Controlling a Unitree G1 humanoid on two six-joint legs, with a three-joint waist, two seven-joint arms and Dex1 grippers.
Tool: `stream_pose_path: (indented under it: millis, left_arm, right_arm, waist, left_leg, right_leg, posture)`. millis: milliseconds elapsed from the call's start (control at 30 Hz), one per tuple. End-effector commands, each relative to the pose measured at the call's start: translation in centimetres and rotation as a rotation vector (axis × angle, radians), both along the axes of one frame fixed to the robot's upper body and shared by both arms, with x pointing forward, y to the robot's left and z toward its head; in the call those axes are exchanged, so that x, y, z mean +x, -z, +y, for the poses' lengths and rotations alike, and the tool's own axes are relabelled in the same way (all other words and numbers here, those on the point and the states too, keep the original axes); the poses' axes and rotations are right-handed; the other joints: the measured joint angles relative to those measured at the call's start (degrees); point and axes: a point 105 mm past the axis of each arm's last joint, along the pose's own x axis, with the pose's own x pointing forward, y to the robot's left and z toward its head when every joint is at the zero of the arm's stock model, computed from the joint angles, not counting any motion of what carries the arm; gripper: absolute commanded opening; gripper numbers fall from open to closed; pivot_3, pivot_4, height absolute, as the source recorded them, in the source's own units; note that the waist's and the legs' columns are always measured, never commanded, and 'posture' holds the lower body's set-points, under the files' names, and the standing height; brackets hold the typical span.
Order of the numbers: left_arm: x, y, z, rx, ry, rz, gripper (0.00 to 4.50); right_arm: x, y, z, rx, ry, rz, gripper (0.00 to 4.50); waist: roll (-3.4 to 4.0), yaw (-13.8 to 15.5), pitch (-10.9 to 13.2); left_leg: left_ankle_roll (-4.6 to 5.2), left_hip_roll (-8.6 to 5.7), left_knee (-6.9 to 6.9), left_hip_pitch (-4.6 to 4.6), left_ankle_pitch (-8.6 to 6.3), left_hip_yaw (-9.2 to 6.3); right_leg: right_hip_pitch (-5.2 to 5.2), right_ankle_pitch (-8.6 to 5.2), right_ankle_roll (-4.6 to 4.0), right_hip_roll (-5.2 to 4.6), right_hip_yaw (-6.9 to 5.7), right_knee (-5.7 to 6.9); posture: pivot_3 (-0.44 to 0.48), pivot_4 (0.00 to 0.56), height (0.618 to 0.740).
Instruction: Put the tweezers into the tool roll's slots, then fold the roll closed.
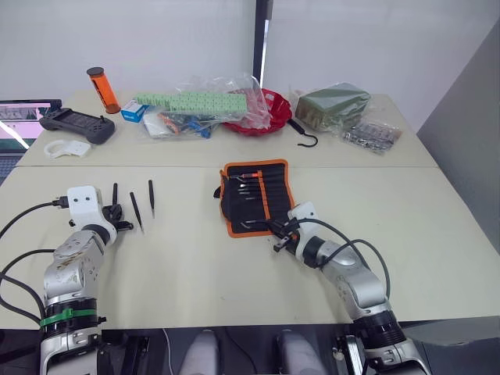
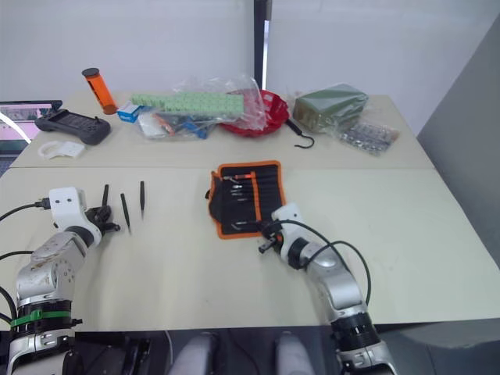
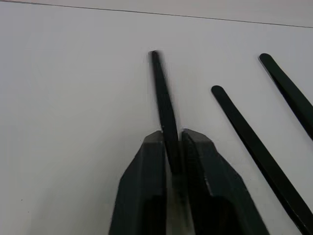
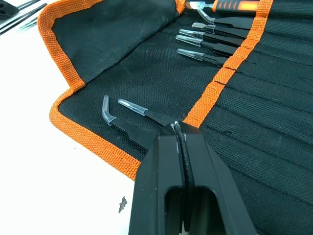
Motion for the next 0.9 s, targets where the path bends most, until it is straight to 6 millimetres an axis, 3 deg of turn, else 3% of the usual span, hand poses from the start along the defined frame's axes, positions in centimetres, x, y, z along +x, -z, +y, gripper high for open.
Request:
stream_pose_path:
  millis: [33,467,667,900]
  left_arm:
    - [0.2,-2.0,0.3,0.016,-0.007,-0.092,0.04]
    - [-1.2,-5.9,1.6,0.085,0.007,-0.204,0.04]
    - [-0.2,-9.1,0.2,0.144,0.090,-0.264,0.04]
    - [1.3,-12.2,-4.3,0.244,0.348,-0.292,0.04]
  right_arm:
    - [-0.2,1.2,-0.8,-0.028,0.032,0.053,0.00]
    - [0.1,0.2,-0.7,-0.018,0.037,0.031,0.00]
    - [0.1,-0.1,-0.6,-0.012,0.042,0.024,0.00]
    - [0.0,-1.9,-0.7,0.007,0.067,-0.025,0.00]
  waist:
    - [0.00,0.01,0.00]
    - [0.01,0.01,0.01]
    - [0.02,0.08,0.02]
    - [0.16,0.14,0.13]
  left_leg:
    - [0.00,0.00,0.00,-0.01,0.00,0.00]
    - [0.00,0.00,-0.01,-0.03,0.00,-0.01]
    - [-0.01,0.00,-0.01,-0.03,0.00,-0.01]
    - [-0.02,-0.01,-0.01,-0.12,0.02,-0.01]
  right_leg:
    - [0.00,0.00,0.00,0.00,0.00,0.00]
    - [-0.02,0.00,0.00,0.00,-0.01,0.00]
    - [-0.02,0.00,0.00,0.00,-0.01,0.00]
    - [-0.09,0.00,0.01,0.01,-0.02,-0.01]
  posture:
    - [0.000,0.150,0.740]
    - [0.000,0.150,0.740]
    - [0.000,0.150,0.740]
    - [0.000,0.150,0.740]
